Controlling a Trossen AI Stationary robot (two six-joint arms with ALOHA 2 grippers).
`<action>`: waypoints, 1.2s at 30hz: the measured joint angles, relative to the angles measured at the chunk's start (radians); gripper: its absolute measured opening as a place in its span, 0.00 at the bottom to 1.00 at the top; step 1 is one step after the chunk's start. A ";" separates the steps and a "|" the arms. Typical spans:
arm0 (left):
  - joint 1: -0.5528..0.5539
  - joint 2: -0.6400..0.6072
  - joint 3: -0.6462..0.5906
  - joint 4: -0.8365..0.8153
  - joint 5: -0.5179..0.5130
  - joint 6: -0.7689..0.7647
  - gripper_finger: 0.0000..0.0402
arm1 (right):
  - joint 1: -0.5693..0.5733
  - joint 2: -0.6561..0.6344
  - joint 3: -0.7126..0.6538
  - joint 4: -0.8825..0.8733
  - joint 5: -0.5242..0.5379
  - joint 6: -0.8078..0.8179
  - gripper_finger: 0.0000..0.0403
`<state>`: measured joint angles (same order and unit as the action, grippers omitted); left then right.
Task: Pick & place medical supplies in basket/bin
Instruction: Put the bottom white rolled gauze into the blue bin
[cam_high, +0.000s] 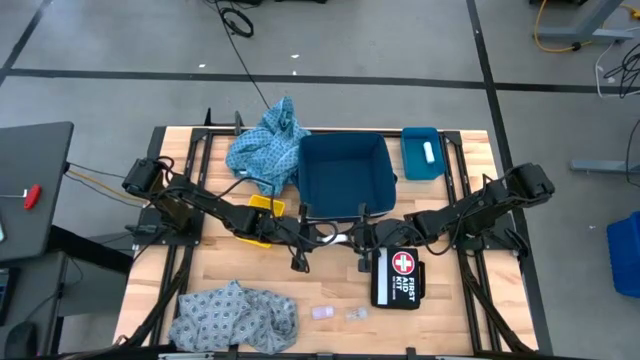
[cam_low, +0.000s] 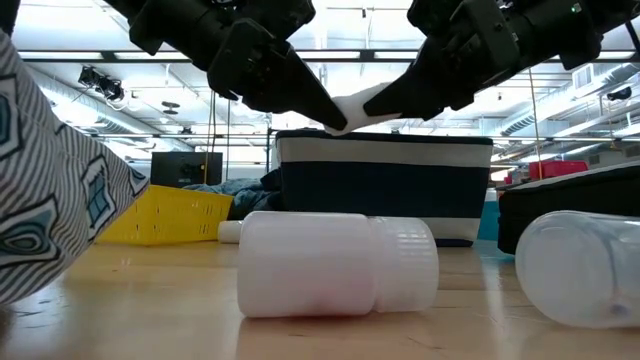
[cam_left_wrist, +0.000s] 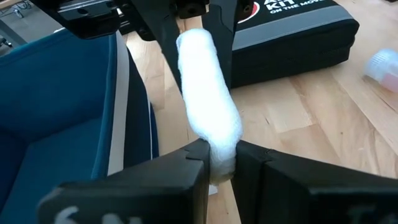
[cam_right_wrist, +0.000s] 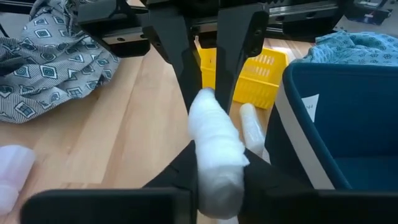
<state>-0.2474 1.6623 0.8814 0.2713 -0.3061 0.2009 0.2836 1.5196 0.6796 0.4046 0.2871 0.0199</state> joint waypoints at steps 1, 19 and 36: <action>0.000 0.000 0.000 0.000 0.000 -0.003 0.10 | 0.000 0.000 0.000 0.000 0.000 -0.001 0.12; -0.002 -0.002 0.000 0.002 0.000 -0.055 0.71 | 0.000 -0.003 0.000 0.004 0.000 -0.017 0.12; 0.032 -0.118 -0.352 0.761 0.168 -0.099 0.70 | 0.000 -0.003 0.000 0.005 0.005 -0.017 0.12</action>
<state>-0.2154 1.5439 0.5296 1.0321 -0.1383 0.1022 0.2840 1.5169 0.6800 0.4097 0.2916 0.0029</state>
